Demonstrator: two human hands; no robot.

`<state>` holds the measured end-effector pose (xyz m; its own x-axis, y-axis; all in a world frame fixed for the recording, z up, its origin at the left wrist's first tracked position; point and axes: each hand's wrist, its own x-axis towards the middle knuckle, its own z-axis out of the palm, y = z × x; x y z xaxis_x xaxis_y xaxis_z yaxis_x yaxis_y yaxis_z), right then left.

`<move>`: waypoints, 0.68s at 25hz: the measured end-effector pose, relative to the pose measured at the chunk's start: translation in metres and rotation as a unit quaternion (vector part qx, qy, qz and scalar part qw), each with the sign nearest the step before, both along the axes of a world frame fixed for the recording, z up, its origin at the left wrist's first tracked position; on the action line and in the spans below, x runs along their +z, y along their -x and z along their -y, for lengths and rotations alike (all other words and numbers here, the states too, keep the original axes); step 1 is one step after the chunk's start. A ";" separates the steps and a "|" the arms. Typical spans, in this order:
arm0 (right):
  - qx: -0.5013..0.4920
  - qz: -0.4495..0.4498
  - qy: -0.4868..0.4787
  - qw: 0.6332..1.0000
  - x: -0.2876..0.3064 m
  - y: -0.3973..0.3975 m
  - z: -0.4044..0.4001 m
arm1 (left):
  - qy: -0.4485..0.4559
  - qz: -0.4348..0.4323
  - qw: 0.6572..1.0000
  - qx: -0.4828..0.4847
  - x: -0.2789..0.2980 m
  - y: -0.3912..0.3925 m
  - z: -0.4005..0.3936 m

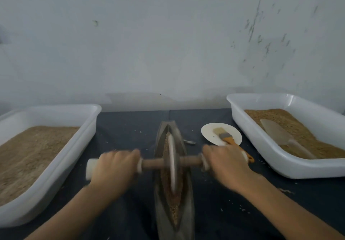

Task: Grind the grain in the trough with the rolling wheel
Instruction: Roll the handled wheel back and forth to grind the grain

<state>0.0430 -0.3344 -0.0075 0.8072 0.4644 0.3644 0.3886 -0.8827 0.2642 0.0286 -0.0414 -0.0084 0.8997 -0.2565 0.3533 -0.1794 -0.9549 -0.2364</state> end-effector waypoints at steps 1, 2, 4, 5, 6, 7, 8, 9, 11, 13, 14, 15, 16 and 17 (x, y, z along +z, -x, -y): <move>0.034 0.007 -0.019 0.999 -0.004 0.021 0.006 | -0.002 0.013 0.999 -0.045 0.000 0.023 -0.002; 0.052 0.008 -0.026 0.998 -0.005 0.035 0.011 | -0.001 0.043 0.996 -0.077 0.003 0.037 -0.004; 0.051 -0.032 -0.028 0.998 -0.005 0.040 0.015 | 0.004 0.044 0.995 -0.086 0.005 0.041 -0.012; 0.029 -0.068 -0.023 0.997 -0.006 0.034 0.012 | -0.011 0.021 0.997 -0.075 0.007 0.036 -0.011; -0.002 -0.078 -0.008 0.997 -0.006 0.021 0.008 | -0.027 -0.006 0.998 -0.051 0.010 0.026 -0.007; -0.038 -0.076 0.005 0.996 -0.004 0.004 0.004 | -0.039 -0.012 0.999 -0.034 0.009 0.007 -0.002; -0.059 -0.063 -0.009 0.996 0.000 -0.015 -0.002 | -0.039 0.005 0.999 -0.015 0.010 -0.015 0.002; -0.070 -0.056 -0.025 0.996 0.003 -0.033 -0.009 | -0.024 0.006 1.000 0.014 0.013 -0.036 0.005; -0.096 -0.050 -0.036 0.993 0.010 -0.062 -0.018 | -0.007 -0.015 0.999 0.050 0.023 -0.069 0.013; -0.108 -0.065 -0.044 0.991 0.010 -0.067 -0.016 | -0.014 0.000 0.999 0.036 0.027 -0.077 0.020; -0.104 -0.086 -0.049 0.990 0.007 -0.059 -0.011 | -0.024 -0.005 0.999 0.031 0.026 -0.070 0.018; -0.090 -0.104 -0.050 0.989 0.001 -0.045 -0.004 | -0.025 -0.015 0.999 0.026 0.021 -0.057 0.013; -0.067 -0.111 -0.039 0.991 -0.003 -0.026 0.003 | -0.022 -0.018 0.999 0.014 0.013 -0.038 0.008; -0.034 -0.099 -0.018 0.994 -0.005 -0.006 0.007 | -0.022 -0.004 1.000 -0.015 0.005 -0.017 0.003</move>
<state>0.0489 -0.3416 -0.0121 0.8937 0.3964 0.2101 0.3696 -0.9160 0.1560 0.0461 -0.0441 -0.0030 0.8939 -0.2986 0.3344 -0.2094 -0.9377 -0.2774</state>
